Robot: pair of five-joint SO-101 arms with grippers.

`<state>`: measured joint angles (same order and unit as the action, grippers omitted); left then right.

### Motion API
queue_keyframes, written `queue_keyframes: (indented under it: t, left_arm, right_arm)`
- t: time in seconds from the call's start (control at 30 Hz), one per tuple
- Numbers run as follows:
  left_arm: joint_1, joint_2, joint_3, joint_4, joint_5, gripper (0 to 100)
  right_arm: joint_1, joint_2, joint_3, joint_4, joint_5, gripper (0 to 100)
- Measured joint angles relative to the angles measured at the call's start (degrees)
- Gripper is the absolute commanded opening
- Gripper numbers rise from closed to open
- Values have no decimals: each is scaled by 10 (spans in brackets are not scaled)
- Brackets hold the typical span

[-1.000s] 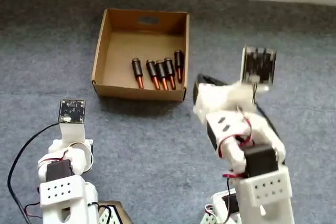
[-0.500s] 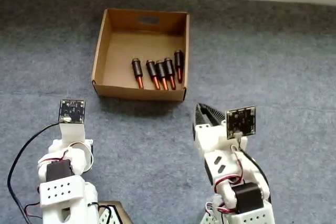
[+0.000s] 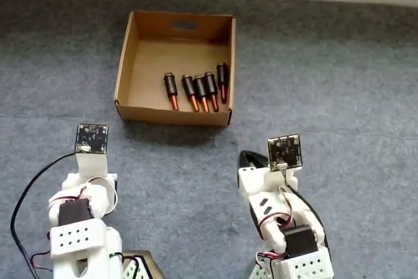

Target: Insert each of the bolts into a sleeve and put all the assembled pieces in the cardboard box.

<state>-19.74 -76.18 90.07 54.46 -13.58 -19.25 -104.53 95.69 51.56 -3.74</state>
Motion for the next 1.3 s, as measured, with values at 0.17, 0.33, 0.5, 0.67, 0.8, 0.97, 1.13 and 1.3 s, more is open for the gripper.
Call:
queue_keyframes:
  t: [0.17,0.33,0.5,0.67,0.8,0.97,1.13,1.3]
  left_arm:
    - [28,0,0,0,0,8]
    - [89,0,0,4,0,8]
    - [95,0,-50,87,0,8]
    - [95,0,-118,176,0,7]
    - [95,-12,-121,179,1,7]
    - [95,-133,-84,180,43,11]
    - [95,-264,-47,211,51,11]
    - [96,-235,-39,217,51,8]
  right_arm:
    - [0,-1,0,80,0,9]
    - [0,-1,0,159,0,9]
    - [0,-1,0,194,0,9]
    - [0,-1,0,196,0,9]
    - [0,-1,0,196,0,9]
    - [0,-1,0,196,0,9]
    - [0,-1,0,196,0,9]
    - [0,-1,0,196,0,9]
